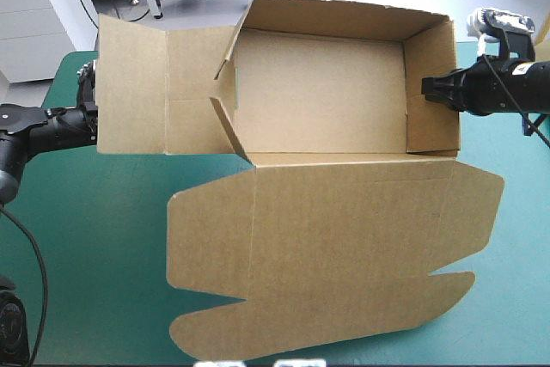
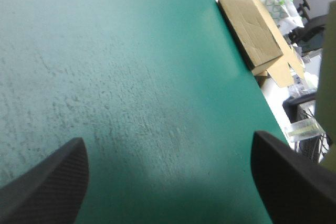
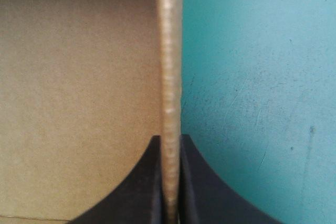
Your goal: Fold the box
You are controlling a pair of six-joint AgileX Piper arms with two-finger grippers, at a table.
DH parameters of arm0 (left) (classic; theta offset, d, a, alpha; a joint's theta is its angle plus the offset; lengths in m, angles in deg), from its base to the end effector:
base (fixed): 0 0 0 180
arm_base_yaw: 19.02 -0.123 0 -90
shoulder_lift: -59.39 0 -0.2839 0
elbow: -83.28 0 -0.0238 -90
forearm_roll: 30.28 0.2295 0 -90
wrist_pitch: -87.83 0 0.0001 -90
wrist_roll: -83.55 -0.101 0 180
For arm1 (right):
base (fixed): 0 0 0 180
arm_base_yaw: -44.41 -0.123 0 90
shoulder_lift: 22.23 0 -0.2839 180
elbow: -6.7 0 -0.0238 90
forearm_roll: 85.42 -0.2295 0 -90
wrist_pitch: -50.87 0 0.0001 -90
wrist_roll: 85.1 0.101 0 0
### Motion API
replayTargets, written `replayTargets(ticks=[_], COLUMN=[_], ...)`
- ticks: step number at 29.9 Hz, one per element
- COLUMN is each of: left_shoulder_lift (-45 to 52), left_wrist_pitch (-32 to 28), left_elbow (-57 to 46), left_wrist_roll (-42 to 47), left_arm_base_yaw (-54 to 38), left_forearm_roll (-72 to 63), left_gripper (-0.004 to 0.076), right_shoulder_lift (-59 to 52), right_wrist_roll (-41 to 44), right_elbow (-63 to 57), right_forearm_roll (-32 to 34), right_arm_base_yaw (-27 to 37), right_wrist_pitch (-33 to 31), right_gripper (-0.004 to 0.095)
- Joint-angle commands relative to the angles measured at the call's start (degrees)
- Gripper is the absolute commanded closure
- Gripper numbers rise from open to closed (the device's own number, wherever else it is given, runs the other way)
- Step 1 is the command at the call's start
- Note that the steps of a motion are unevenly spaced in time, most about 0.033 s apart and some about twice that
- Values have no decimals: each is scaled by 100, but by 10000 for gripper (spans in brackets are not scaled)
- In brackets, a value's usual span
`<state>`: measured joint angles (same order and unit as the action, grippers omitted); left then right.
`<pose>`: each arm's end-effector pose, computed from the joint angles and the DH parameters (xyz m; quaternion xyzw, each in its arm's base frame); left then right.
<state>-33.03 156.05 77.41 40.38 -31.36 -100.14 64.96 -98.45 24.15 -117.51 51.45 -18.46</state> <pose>0.2873 -0.0273 0.3597 0.0732 0.8244 -0.4445 0.3427 0.2585 0.0187 0.4455 -0.0486 0.8991 0.2126 0.3796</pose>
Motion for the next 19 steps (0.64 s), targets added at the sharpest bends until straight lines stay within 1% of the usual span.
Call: replayTargets(ticks=[1,7,11,14,19], left_shoulder_lift=[182,182,182,182,192], left_wrist_pitch=[384,473,482,482,482], left_elbow=[189,189,189,189,189], left_wrist_roll=[-142,-234,-261,-261,-261], left_arm_base_yaw=[-23,-23,-23,-23,-23], left_forearm_roll=[-645,-836,-836,-836,-797], left_gripper=[124,124,124,124,124], right_shoulder_lift=[121,490,696,862,1127], right_wrist_roll=[-80,-134,-146,-80,126], right_elbow=[140,140,140,140,140], right_forearm_roll=[-414,-383,-295,-61,390], right_arm_base_yaw=[23,-101,-438,-723,-1066], right_wrist_pitch=[364,516,900,1198,1439], right_gripper=[925,925,925,925,925])
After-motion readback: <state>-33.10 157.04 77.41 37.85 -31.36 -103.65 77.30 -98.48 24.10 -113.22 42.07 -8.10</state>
